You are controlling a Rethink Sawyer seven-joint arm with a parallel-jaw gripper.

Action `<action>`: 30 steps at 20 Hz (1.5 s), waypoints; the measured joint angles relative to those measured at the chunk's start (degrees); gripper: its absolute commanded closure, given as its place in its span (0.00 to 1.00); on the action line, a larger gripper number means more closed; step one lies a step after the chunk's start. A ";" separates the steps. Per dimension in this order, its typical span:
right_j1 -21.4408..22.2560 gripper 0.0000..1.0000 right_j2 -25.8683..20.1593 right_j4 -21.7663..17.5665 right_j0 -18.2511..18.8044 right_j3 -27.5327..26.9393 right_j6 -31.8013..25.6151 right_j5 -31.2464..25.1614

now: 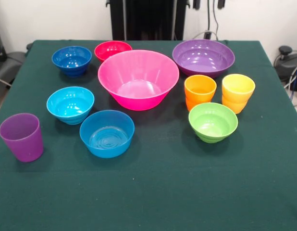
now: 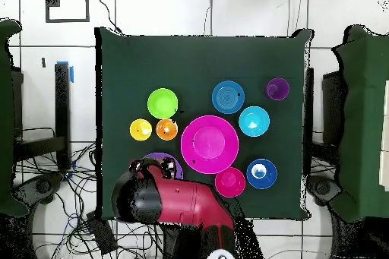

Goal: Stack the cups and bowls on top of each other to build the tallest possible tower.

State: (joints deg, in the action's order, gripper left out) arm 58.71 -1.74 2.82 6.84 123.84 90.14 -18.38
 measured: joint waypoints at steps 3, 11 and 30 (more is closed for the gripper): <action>-3.65 0.00 -0.02 0.01 -0.01 -0.91 0.00 2.46; -10.60 0.00 -0.12 -0.63 -0.01 -3.06 0.00 5.06; -16.11 0.00 -0.18 -1.62 -0.01 -3.97 0.00 6.92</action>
State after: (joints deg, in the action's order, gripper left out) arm 42.59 -1.92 1.20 6.84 119.87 90.14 -11.46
